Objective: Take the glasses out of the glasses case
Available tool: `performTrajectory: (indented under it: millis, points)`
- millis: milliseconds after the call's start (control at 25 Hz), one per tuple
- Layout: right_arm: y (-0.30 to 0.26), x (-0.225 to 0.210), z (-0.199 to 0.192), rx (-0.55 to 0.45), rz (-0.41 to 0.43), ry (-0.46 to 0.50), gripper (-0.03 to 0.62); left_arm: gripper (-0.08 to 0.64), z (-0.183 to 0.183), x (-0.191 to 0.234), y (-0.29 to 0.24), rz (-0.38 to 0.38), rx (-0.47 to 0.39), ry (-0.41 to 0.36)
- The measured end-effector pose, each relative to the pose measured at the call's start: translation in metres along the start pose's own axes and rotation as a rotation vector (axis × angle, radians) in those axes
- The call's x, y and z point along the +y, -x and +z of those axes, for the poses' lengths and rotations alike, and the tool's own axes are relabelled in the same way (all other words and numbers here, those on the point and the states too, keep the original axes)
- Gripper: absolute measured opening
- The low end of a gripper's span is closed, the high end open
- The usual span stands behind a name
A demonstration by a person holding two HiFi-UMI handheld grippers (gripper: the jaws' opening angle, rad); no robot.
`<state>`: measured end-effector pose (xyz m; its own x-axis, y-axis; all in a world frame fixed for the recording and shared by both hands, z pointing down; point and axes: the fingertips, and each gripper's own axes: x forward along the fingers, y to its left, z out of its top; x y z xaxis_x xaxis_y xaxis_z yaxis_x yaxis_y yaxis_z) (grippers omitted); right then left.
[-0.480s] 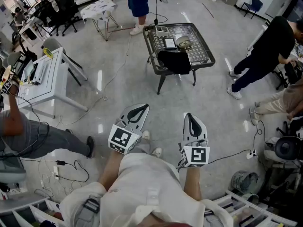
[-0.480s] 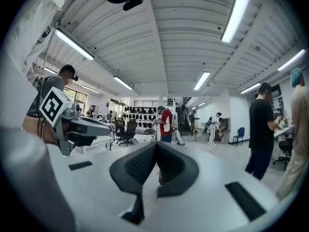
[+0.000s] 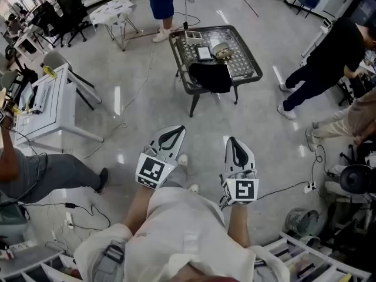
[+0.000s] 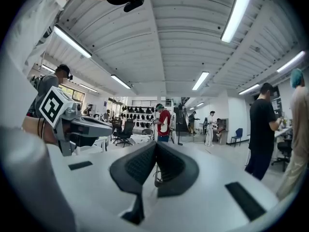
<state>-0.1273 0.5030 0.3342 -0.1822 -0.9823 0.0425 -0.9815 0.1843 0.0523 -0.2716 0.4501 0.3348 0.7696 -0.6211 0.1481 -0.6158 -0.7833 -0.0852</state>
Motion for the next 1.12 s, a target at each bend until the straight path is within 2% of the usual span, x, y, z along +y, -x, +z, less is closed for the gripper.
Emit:
performTrajectory:
  millis: [680, 1120]
  points:
    - [-0.143, -0.035, 0.003, 0.041, -0.096, 0.033, 0.006, 0.012, 0.006, 0.106, -0.117, -0.114, -0.031, 0.013]
    - [-0.193, -0.050, 0.001, 0.079, -0.134, 0.032, 0.006, 0.012, 0.004, 0.139, -0.170, -0.158, -0.026, 0.038]
